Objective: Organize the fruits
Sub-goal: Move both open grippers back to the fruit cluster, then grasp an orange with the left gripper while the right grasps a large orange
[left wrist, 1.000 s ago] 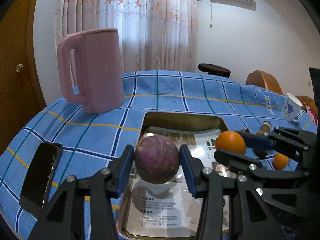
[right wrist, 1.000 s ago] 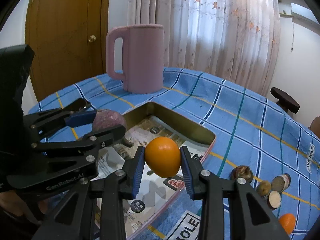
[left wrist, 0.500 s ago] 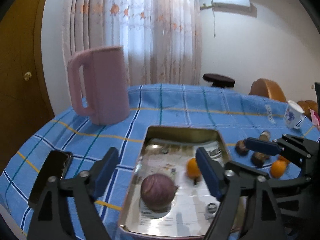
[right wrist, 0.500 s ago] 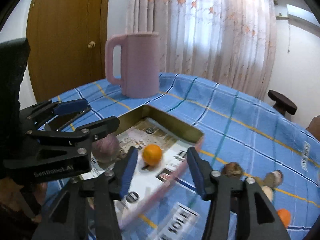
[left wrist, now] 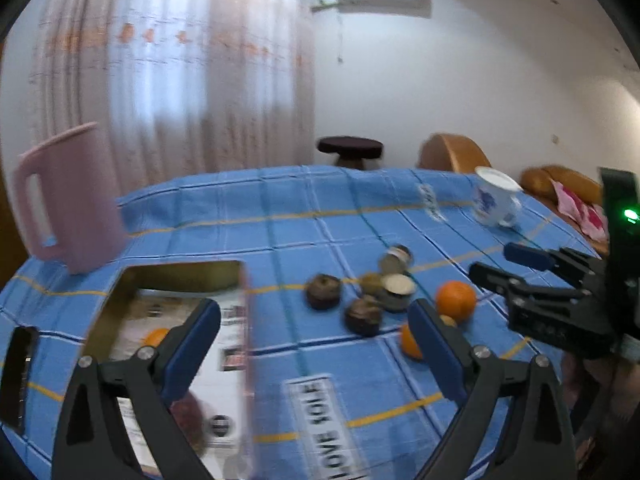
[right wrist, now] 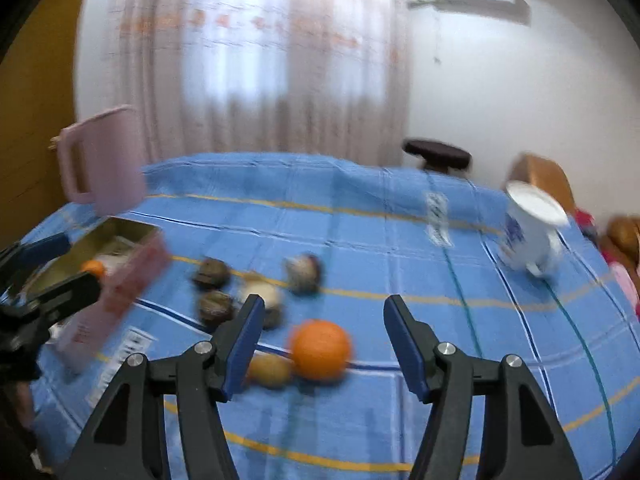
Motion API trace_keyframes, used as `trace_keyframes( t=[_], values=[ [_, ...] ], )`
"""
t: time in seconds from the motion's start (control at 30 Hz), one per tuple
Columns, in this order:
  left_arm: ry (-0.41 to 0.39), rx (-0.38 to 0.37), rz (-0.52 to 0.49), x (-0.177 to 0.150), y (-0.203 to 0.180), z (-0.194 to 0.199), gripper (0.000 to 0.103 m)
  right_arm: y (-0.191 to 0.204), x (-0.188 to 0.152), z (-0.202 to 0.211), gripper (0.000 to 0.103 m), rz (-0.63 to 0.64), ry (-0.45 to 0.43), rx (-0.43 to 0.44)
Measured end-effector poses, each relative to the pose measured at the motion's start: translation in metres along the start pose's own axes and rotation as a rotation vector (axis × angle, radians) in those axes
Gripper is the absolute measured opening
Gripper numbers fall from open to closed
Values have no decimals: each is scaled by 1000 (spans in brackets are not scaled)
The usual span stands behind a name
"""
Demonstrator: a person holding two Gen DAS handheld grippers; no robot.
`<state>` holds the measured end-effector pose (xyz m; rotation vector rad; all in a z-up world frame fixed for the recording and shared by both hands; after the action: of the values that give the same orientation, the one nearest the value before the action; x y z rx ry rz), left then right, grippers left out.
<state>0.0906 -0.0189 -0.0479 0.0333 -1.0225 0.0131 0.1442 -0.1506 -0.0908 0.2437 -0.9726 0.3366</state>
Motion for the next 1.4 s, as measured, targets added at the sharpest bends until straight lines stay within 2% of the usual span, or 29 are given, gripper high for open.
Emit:
trace_keyframes(
  t=[0.1,0.2,0.37,0.57,0.63,0.7,0.9,1.07,1.23,1.33,1.37,1.4],
  values=[
    [27,-26,-24,-3,-18,-9,97,-19,-9,-13,63,-61,46,7],
    [43,-29,-51,-6,-32,-18,97,-18,-13,-25,63,-82,76,42],
    [69,-27,-61,-13,-38,-28,97,-9,-12,-37,63,-84,109,87],
    [83,-28,-63,-19,-41,-32,97,-10,-20,-54,63,-112,197,119],
    [92,-33,-72,-20,-43,-34,97,-12,-22,-57,52,-134,213,150],
    [93,-35,-83,-21,-47,-34,97,-11,-22,-58,48,-148,210,177],
    [123,-56,-124,-22,-62,-42,95,-18,-16,-44,48,-170,128,127],
    [170,-78,-140,-25,-71,-51,84,-27,-16,-41,48,-214,120,122],
    [218,-114,-144,-30,-77,-58,64,-24,-14,-38,48,-195,107,105],
    [247,-151,-146,-33,-82,-62,60,-23,-14,-39,48,-188,111,101],
    [256,-169,-147,-34,-83,-63,55,-23,-14,-39,48,-186,111,99],
    [260,-194,-146,-35,-85,-62,43,-23,-14,-39,48,-182,111,97]
  ],
)
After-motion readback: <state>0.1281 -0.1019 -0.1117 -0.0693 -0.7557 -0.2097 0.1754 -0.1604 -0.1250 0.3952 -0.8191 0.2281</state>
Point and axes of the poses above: each gripper's, at about its wrist camera, not at the fingertips, and z roughly against the way its jaws point, y to its left, x to its top, the point moved 6 cm from there along -z, roughly the way its jaws point, and after that the axes turned 5 degrees about x, right-handed, at the moved point
